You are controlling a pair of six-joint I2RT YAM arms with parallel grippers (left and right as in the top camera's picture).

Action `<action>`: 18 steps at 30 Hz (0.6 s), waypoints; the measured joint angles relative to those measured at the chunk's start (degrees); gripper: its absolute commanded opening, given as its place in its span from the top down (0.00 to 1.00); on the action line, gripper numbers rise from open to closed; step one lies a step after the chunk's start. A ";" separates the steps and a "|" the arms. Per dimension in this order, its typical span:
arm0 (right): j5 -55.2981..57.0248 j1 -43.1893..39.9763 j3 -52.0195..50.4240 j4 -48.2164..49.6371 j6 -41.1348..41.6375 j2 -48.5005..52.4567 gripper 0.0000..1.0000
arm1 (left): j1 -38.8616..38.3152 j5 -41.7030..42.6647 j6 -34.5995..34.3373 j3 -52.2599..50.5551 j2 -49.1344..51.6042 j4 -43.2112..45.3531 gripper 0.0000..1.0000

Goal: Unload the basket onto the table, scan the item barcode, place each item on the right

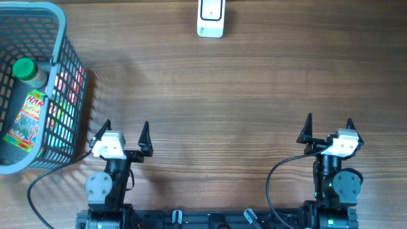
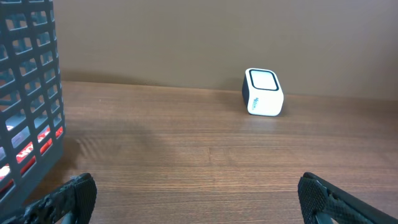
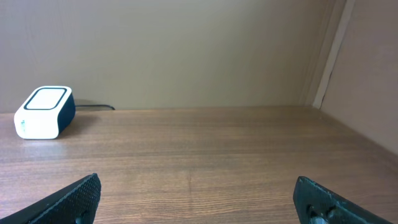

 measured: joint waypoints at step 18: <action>0.00 0.00 0.00 0.00 0.00 0.00 0.00 | 0.00 -3.87 0.07 0.00 0.00 0.02 0.00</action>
